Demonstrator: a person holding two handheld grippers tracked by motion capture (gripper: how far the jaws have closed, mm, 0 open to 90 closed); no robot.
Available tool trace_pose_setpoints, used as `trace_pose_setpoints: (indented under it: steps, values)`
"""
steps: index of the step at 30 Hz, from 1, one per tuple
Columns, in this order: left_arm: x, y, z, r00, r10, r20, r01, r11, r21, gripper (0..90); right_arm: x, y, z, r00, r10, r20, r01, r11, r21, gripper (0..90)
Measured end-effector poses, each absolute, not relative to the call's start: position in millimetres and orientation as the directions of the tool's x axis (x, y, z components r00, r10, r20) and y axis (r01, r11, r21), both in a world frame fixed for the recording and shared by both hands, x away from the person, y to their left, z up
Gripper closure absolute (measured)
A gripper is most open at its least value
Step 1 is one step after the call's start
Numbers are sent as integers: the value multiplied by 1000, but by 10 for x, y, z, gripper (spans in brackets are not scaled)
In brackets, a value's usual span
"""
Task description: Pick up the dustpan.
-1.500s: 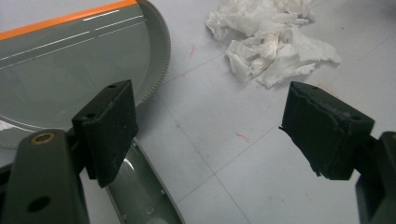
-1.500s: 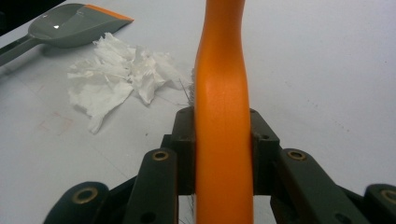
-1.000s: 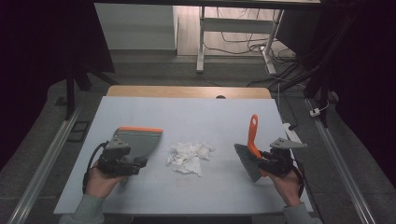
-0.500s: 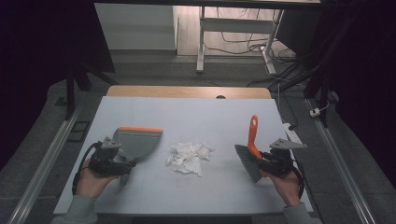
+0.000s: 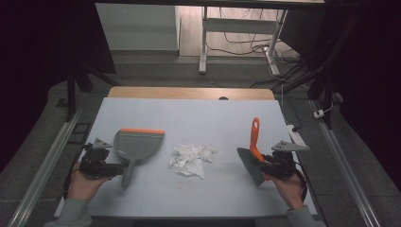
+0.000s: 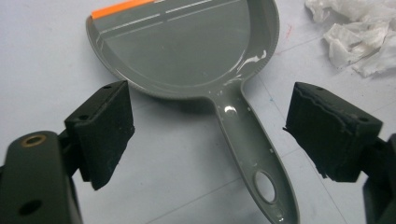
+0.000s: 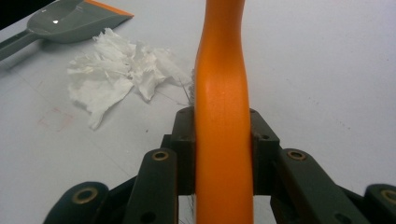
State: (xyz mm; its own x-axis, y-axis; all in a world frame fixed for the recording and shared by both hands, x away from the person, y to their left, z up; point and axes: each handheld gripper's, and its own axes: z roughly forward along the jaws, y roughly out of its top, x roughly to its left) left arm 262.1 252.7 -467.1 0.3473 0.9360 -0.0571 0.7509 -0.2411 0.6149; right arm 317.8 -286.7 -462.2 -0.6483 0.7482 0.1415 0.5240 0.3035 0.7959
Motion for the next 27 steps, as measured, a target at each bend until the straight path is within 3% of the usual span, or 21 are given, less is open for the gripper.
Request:
trace_pose_setpoints:
  steps: [18,27]
  values:
    - [2806,2293,-5067,331,934,-137,823,-215,527,144,3175,-2880,-4628,-641,754,143,529,299,794,697]
    - [2839,2263,-5125,264,955,-137,843,-160,514,219,3175,-2878,-4635,-637,758,142,533,300,791,698]
